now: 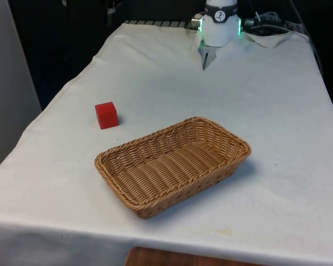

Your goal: Pick up the cube and place it into the basket.

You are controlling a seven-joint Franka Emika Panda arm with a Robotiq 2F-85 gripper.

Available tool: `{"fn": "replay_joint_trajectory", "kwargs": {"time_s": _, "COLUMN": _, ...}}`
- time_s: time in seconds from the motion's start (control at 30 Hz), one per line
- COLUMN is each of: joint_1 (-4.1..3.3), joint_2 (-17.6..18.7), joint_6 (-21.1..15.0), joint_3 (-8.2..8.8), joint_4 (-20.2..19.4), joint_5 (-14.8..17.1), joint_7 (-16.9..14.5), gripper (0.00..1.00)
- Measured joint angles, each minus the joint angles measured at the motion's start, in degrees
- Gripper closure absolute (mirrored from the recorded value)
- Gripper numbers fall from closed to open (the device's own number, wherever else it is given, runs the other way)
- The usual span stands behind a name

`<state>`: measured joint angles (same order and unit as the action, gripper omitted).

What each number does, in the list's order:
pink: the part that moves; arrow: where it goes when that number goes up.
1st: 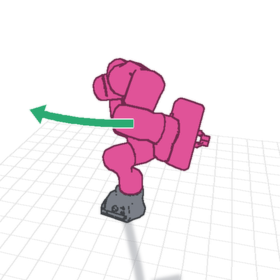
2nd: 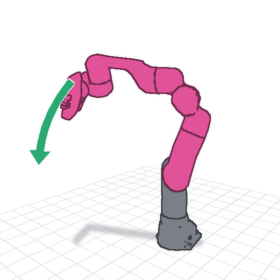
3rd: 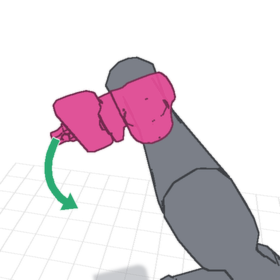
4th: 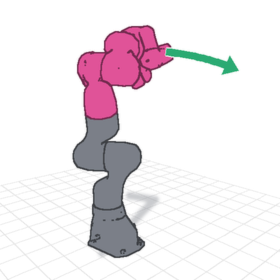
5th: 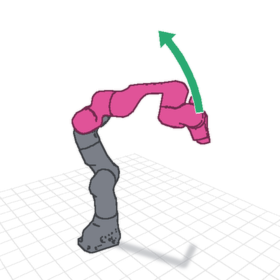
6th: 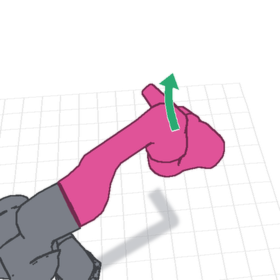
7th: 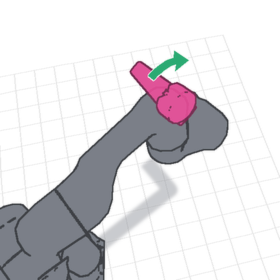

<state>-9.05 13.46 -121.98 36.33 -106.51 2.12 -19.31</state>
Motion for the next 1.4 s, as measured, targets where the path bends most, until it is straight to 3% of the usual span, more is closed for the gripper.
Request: {"fn": "replay_joint_trajectory", "kwargs": {"time_s": 1.4, "joint_1": 0.00, "joint_2": 4.41, "joint_6": -2.81, "joint_3": 0.11, "joint_4": -1.95, "joint_5": 5.73, "joint_7": -0.11, "gripper": 0.00}}
